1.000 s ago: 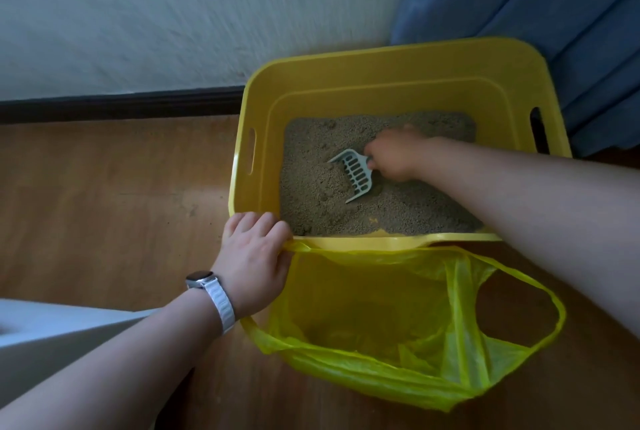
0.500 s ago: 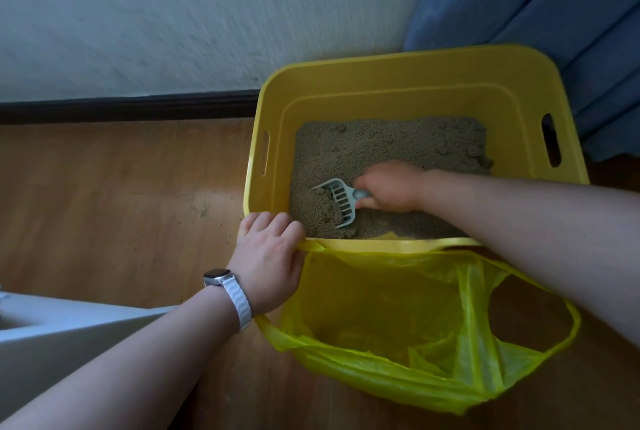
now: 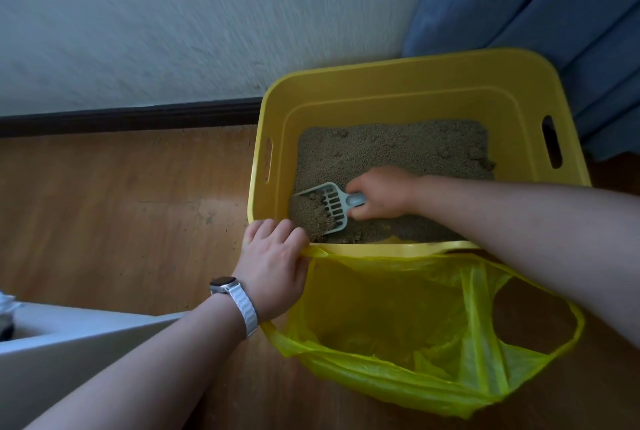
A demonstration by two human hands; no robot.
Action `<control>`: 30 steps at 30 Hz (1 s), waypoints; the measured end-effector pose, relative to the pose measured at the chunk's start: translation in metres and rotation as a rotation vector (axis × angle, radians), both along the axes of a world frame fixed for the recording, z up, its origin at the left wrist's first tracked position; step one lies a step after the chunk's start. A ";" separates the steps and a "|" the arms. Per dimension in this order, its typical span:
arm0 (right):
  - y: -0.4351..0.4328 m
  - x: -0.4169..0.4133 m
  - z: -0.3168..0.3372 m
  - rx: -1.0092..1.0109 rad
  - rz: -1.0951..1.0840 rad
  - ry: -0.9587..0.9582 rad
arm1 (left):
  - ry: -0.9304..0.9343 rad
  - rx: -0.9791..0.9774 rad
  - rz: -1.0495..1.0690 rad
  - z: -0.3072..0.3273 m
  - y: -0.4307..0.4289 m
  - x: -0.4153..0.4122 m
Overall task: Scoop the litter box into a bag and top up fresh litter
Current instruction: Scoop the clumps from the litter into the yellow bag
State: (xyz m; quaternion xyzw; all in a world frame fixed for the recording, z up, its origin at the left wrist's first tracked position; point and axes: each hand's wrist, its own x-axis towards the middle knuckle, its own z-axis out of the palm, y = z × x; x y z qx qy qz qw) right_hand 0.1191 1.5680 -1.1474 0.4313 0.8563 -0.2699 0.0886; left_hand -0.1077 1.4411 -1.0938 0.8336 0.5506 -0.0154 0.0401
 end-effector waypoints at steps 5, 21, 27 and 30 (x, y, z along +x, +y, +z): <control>-0.006 0.003 0.012 -0.096 -0.113 0.099 | 0.005 -0.004 0.007 0.000 0.000 0.000; -0.031 0.087 0.071 -0.072 -0.440 0.150 | 0.017 0.020 0.009 -0.002 0.000 0.001; -0.043 0.097 0.082 -0.055 -0.485 0.139 | 0.025 0.022 0.035 -0.002 -0.001 0.003; -0.047 0.094 0.084 -0.067 -0.501 0.160 | 0.014 0.013 0.058 -0.001 -0.002 0.003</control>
